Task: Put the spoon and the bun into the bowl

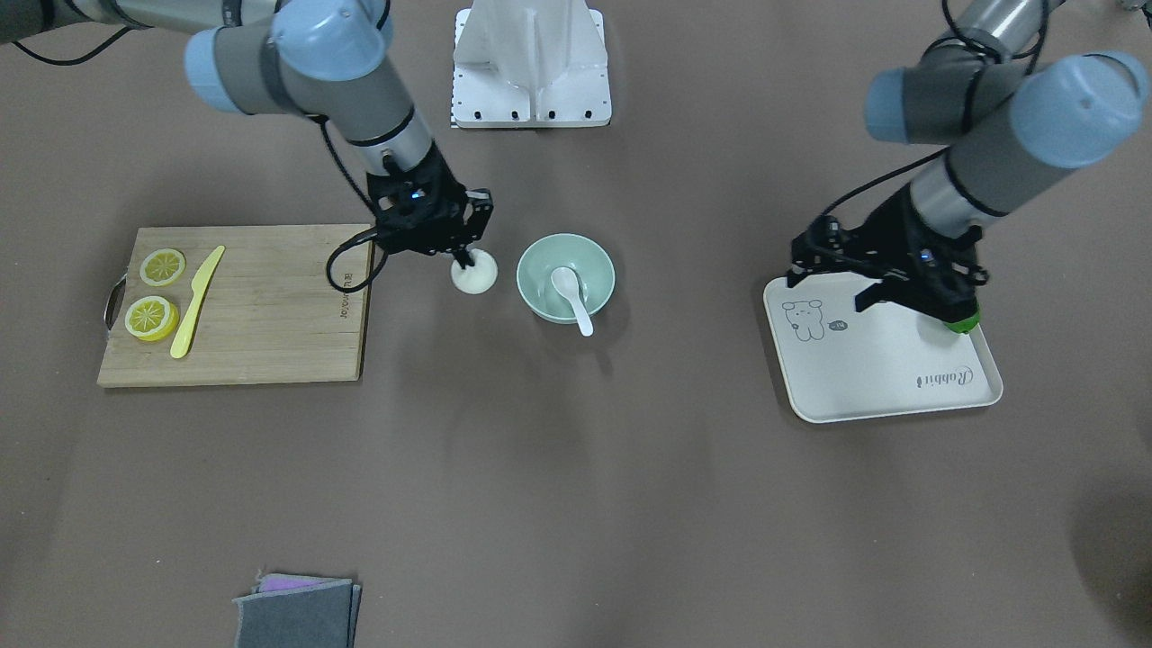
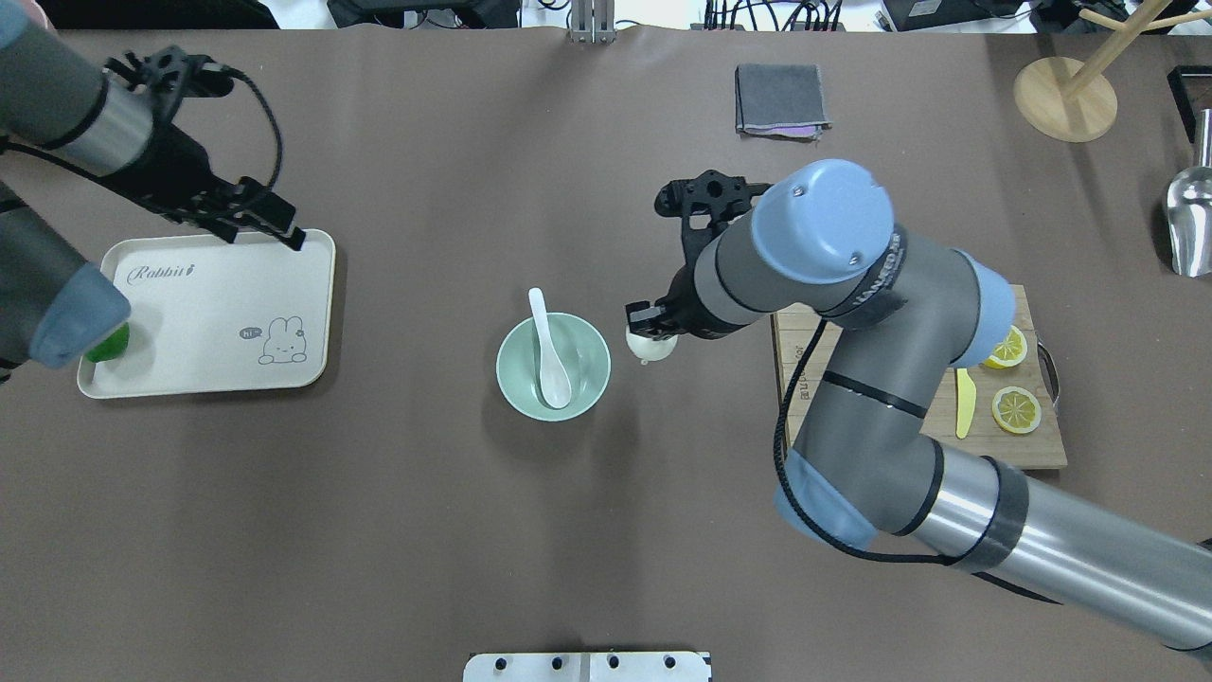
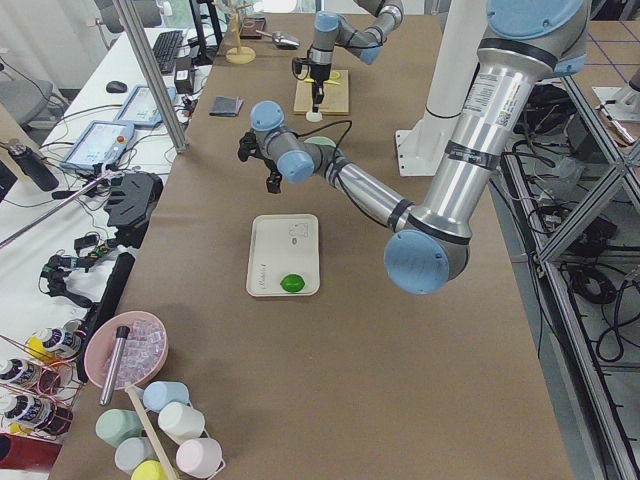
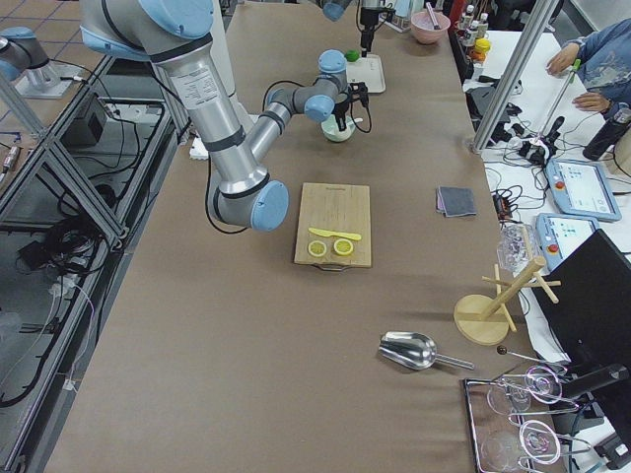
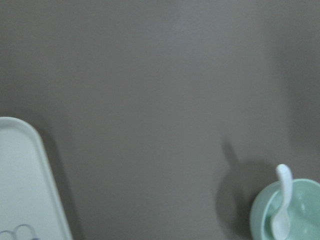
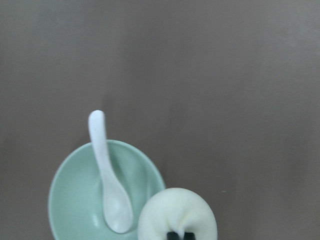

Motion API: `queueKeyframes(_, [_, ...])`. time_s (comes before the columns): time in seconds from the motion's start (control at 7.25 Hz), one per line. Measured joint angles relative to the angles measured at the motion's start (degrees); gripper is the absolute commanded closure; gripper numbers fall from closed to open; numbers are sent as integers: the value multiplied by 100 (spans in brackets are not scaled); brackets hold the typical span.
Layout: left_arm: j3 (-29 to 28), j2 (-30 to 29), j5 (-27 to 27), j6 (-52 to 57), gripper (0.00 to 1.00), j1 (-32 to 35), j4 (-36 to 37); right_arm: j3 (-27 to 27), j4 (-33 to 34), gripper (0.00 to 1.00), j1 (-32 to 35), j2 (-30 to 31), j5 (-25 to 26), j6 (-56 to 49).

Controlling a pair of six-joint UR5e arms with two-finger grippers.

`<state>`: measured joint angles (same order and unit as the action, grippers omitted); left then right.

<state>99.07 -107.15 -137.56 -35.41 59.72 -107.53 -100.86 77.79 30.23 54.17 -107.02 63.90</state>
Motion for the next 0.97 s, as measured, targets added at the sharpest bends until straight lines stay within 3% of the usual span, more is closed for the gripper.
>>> queueKeyframes(0.14, [-43, 182, -71, 396, 2, 214, 6, 200, -7, 38, -265, -308, 315, 324])
queueKeyframes(0.28, [-76, 257, -94, 559, 2, 302, 6, 399, -24, 1, -436, -531, 578, 524])
queueKeyframes(0.69, [-111, 349, -57, 655, 2, 355, -1, 396, -50, 0, -449, -396, 740, 558])
queueKeyframes(0.97, [-156, 493, -18, 988, 2, 649, 32, -252, -48, 0, 168, 649, 275, 278])
